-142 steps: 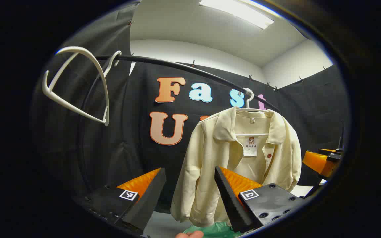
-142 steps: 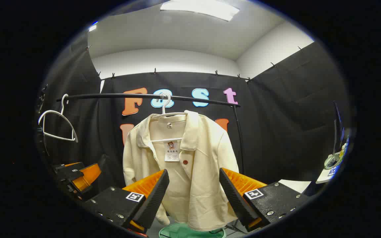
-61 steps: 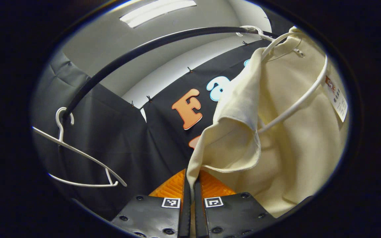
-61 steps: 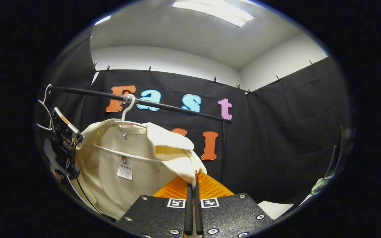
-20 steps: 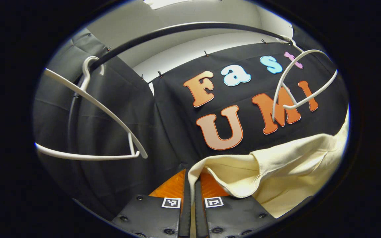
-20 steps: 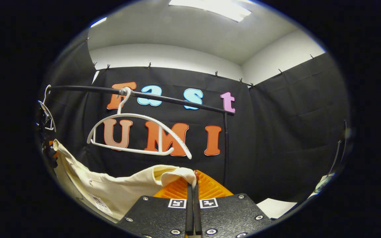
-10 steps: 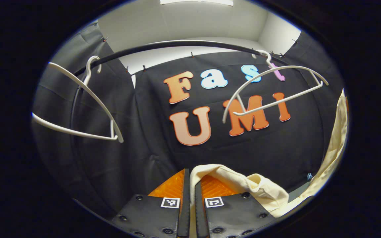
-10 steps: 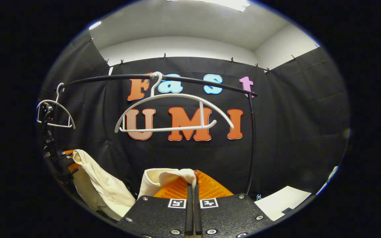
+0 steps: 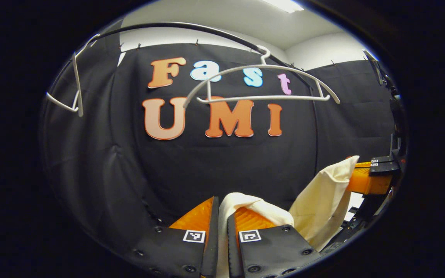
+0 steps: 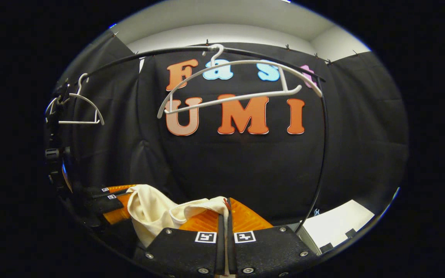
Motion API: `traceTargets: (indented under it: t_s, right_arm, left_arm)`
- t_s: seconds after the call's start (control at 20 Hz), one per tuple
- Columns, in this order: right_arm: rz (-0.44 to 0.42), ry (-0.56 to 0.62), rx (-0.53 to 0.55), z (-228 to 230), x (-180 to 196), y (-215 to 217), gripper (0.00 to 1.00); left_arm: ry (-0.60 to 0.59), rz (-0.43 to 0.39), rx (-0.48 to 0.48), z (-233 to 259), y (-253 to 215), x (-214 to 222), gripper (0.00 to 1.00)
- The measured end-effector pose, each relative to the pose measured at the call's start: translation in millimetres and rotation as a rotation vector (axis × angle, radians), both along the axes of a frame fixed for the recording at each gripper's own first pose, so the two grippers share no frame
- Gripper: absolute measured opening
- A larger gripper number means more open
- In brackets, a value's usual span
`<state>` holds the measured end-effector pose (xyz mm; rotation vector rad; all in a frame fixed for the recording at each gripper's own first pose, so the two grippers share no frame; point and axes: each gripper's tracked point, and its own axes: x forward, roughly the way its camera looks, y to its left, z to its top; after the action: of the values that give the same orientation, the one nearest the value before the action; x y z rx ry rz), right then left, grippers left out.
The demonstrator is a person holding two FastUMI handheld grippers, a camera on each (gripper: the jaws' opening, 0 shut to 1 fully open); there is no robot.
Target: Grasp the clothes on the hanger with both hands and then place them into the laundry hamper below.
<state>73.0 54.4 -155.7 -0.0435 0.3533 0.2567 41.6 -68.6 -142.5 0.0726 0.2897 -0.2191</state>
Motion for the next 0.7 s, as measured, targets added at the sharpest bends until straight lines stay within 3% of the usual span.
traceTargets:
  t_s: [0.2,0.45,0.7]
  right_arm:
    - [-0.019,0.136,0.003,-48.7,-11.9,-4.7,0.03]
    - [-0.052,0.229,0.028,-79.1,-39.6,-16.3,0.04]
    - [-0.106,0.312,0.041,-105.3,-56.0,-27.7,0.06]
  left_arm:
    - [0.136,-0.073,-0.052,-37.7,-28.2,-18.7,0.18]
    - [0.266,-0.068,-0.088,-77.7,-33.5,-39.1,0.22]
    - [0.346,-0.039,-0.086,-105.4,-22.0,-48.8,0.18]
